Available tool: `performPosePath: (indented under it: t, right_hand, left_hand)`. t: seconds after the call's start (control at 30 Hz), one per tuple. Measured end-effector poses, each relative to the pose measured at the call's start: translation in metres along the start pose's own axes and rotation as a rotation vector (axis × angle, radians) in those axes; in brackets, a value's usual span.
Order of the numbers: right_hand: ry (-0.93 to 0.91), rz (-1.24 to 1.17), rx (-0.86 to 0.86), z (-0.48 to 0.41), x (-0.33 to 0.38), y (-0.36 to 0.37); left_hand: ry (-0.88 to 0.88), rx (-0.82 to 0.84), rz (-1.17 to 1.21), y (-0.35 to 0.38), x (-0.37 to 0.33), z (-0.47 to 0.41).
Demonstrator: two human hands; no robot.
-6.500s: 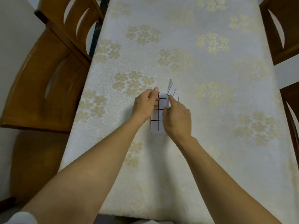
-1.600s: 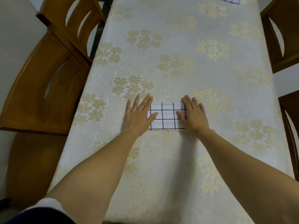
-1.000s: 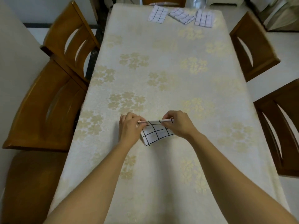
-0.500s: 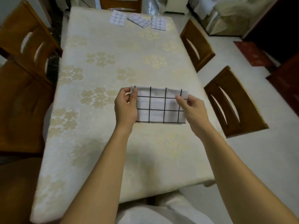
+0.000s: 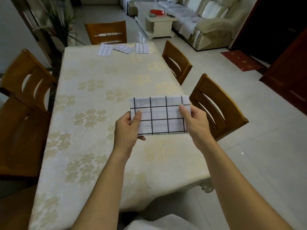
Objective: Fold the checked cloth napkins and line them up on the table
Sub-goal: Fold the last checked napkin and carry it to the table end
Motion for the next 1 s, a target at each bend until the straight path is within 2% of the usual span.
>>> performPosePath:
  t: [0.2, 0.47, 0.6, 0.9, 1.0]
  right_hand:
    - [-0.055, 0.007, -0.056, 0.014, -0.016, -0.113]
    - [0.109, -0.039, -0.216, 0.027, -0.035, -0.251]
    - [0.119, -0.038, -0.287, 0.016, -0.040, -0.295]
    - [0.014, 0.011, -0.595, -0.033, -0.036, -0.406]
    - [0.074, -0.003, -0.617, -0.052, -0.030, -0.445]
  left_hand:
    - [0.046, 0.064, -0.108, 0.073, 0.000, 0.077]
    - [0.084, 0.164, -0.171, 0.192, 0.001, 0.160]
    - [0.089, 0.231, -0.167, 0.241, -0.007, 0.169]
    - [-0.011, 0.649, -0.063, 0.384, 0.000, 0.159]
    - [0.008, 0.751, -0.047, 0.437, 0.002, 0.155]
Point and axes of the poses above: each hand's wrist, its own z-axis away from the middle knuckle, its own y-axis out of the palm, x = y × z, the point moved 1 cm from there along -z, towards the middle knuckle, and after that the axes turned 10 degrees about -x, right-handed, at the moved point
